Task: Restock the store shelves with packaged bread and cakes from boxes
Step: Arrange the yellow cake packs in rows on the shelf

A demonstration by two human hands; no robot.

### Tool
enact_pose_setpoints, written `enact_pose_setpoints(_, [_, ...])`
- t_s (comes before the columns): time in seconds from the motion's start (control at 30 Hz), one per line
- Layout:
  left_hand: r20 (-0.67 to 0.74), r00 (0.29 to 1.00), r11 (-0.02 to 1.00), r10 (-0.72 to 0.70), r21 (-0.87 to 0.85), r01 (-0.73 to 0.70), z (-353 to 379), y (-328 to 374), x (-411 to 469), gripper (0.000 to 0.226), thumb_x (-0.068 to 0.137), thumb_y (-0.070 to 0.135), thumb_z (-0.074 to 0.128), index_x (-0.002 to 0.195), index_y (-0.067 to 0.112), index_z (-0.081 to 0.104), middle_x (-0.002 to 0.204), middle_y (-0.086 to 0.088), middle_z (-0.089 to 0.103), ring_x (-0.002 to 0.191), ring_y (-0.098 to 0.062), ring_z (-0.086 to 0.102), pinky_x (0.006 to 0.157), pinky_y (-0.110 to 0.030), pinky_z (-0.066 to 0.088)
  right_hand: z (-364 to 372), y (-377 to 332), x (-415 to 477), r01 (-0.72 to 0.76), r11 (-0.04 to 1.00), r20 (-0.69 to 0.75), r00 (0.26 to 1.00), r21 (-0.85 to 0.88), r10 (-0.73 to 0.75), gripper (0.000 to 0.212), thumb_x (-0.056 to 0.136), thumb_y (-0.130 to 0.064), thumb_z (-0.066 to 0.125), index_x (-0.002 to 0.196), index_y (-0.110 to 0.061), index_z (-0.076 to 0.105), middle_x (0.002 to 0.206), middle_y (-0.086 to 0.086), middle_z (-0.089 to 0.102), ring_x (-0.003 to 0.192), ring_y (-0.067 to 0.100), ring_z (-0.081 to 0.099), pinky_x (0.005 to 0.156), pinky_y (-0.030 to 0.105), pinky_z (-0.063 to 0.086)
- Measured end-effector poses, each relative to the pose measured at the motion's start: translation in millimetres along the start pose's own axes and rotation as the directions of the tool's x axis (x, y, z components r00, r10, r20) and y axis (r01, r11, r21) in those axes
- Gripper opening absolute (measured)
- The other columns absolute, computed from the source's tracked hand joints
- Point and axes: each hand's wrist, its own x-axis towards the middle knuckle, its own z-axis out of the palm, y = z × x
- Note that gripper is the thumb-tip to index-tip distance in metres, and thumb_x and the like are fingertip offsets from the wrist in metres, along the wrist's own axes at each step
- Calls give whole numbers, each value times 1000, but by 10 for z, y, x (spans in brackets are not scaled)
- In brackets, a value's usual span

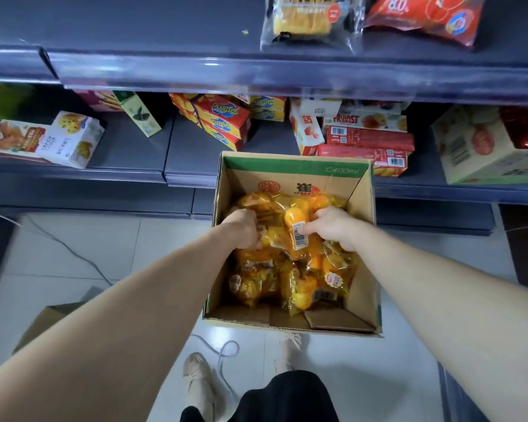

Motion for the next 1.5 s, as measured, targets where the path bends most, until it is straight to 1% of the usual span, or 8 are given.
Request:
enact_pose_setpoints(0.27, [79,993,925,85,-376,-49,-232,58,-280,64,77,17,76,132,14,43,123,-3,49,107,-21,50,83,-30,46,-288,-48,-330,42,971,-26,999,236,-37,68,73,-34,68,134,-22,41,126,5,57,112,25,56,95,46,49])
enact_pose_setpoints(0.43, [77,977,868,199,-478,-139,-718,112,-713,65,72,10,79,131,10,52,122,-6,59,110,-24,58,92,-35,53,-604,-303,-865,129,902,-10,991,412,-137,30,85,-15,59,114,-14,53,111,13,66,103,28,63,96,49,48])
enact_pose_setpoints(0.6, [-59,963,862,263,-434,-262,-1276,194,-1272,62,73,6,76,130,12,53,116,-9,60,109,-26,58,100,-36,47,-912,-678,-1485,240,793,-25,962,560,-273,18,89,-10,50,106,-11,53,102,14,63,95,26,59,86,41,48])
enact_pose_setpoints(0.73, [-123,940,783,317,-525,-333,-1694,212,-1688,36,72,-2,71,97,21,60,90,-4,60,79,-20,58,69,-29,50,-1095,-1047,-1944,280,650,-52,937,707,-346,12,89,-16,44,85,-13,54,79,11,56,66,23,53,63,33,43])
enact_pose_setpoints(0.9, [-393,894,702,217,-573,-422,-2114,247,-2076,44,49,14,67,93,14,58,89,-8,62,82,-23,59,81,-36,51,-1290,-1426,-2339,313,581,8,876,751,-482,37,79,-50,60,83,-14,58,67,6,54,53,17,46,47,23,31])
enact_pose_setpoints(1.0, [-527,843,641,106,-612,-463,-2303,224,-2186,48,54,11,76,96,14,52,96,-9,63,89,-26,63,89,-40,53,-1404,-1565,-2456,314,577,43,853,754,-521,26,69,-35,66,80,-15,55,63,2,56,50,13,43,42,19,29])
enact_pose_setpoints(1.27, [-574,816,318,60,-764,-561,-2465,127,-2281,57,75,-7,71,110,27,41,97,-4,61,84,-25,64,69,-40,58,-1572,-1829,-2415,293,519,55,830,803,-554,23,88,-9,46,107,-2,58,105,19,58,104,35,52,83,49,50])
enact_pose_setpoints(1.5, [-513,858,174,24,-843,-509,-2742,25,-1962,21,82,-2,65,93,12,53,79,-5,61,75,-25,64,75,-42,58,-1598,-2152,-2155,328,587,97,812,740,-575,27,91,-24,54,110,-7,59,92,15,65,83,29,66,81,49,56])
